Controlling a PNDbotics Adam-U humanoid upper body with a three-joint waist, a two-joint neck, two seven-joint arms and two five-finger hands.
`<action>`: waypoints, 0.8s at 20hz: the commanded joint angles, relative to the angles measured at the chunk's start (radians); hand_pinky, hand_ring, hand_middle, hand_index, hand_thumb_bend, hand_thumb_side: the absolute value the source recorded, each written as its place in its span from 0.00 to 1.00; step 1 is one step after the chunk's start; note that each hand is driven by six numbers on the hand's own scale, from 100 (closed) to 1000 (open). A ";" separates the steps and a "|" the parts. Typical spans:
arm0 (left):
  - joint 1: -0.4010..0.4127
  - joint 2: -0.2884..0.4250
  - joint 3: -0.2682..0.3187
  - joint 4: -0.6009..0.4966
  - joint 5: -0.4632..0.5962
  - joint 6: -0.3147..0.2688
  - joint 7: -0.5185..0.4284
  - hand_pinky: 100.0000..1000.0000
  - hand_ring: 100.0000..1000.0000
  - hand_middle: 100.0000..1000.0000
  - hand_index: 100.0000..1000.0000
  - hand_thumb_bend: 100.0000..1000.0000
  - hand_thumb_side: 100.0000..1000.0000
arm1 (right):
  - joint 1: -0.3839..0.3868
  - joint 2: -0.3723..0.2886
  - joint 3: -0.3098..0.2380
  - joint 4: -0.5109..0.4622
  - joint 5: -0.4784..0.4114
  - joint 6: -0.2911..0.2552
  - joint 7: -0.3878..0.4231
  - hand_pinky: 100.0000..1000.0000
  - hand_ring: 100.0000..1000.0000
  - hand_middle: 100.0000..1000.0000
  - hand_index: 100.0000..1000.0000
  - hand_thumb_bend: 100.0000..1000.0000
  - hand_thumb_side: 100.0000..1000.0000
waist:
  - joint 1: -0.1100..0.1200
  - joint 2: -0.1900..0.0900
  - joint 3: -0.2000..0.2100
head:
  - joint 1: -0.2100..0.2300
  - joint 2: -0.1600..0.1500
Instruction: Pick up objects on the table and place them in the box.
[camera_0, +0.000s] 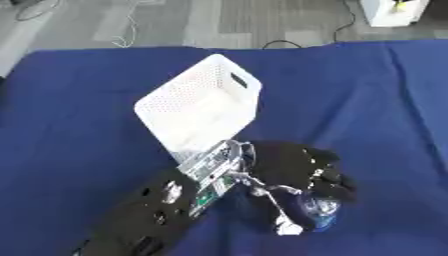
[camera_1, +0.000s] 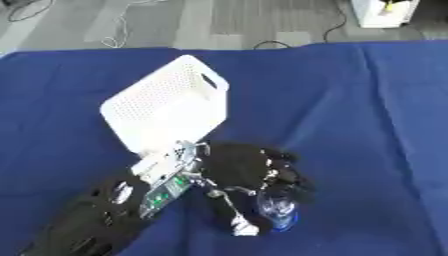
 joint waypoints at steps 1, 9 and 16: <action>-0.007 -0.003 0.015 0.002 0.010 0.004 -0.002 1.00 0.83 0.93 0.95 0.00 0.60 | -0.010 -0.010 -0.006 -0.017 -0.004 -0.002 0.003 0.88 0.80 0.82 0.86 0.00 0.96 | -0.008 -0.011 -0.002 | -0.002 -0.008; -0.006 -0.008 0.018 0.009 0.035 0.013 -0.019 0.59 0.76 0.90 0.94 0.00 0.55 | -0.012 -0.010 -0.007 -0.017 -0.006 -0.002 0.005 0.88 0.80 0.82 0.87 0.00 0.96 | -0.005 -0.010 -0.004 | -0.006 -0.009; -0.008 -0.009 0.017 0.005 0.049 0.027 -0.032 0.00 0.60 0.80 0.89 0.00 0.32 | -0.014 -0.012 -0.008 -0.017 -0.007 -0.001 0.007 0.88 0.80 0.82 0.87 0.00 0.96 | -0.001 -0.010 -0.006 | -0.007 -0.009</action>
